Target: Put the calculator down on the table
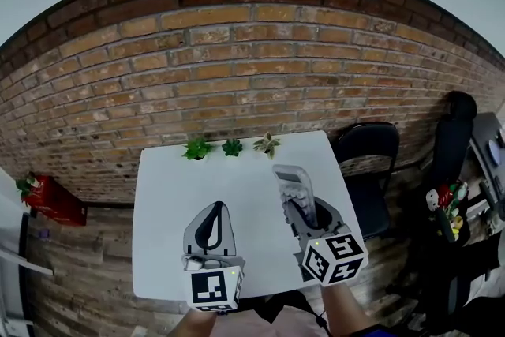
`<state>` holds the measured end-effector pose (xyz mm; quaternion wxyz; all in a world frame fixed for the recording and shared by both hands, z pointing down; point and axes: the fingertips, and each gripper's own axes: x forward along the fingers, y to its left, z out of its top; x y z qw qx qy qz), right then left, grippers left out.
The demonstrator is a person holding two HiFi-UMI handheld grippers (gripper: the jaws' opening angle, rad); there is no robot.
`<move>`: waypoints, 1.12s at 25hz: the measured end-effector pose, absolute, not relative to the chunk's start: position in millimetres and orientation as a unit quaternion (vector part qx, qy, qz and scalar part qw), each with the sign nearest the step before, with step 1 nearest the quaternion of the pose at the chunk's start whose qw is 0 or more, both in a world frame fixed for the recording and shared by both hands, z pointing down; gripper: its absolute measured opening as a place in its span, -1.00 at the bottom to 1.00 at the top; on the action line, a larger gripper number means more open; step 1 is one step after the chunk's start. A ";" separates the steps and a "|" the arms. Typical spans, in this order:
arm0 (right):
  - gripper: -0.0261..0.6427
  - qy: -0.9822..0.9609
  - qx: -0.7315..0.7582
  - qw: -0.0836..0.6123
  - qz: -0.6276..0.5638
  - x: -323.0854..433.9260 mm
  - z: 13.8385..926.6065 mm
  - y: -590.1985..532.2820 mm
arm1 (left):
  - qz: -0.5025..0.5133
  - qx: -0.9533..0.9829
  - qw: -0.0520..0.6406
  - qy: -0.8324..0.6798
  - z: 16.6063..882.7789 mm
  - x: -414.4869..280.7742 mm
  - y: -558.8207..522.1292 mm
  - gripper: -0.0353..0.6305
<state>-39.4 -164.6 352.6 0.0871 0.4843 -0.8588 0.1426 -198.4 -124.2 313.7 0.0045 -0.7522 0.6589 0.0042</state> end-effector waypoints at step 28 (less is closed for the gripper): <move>-0.52 -0.814 0.515 0.138 0.232 -18.3 442.5 -195.0 | -0.009 -0.785 -0.038 0.618 354.5 -170.9 -177.7 -0.86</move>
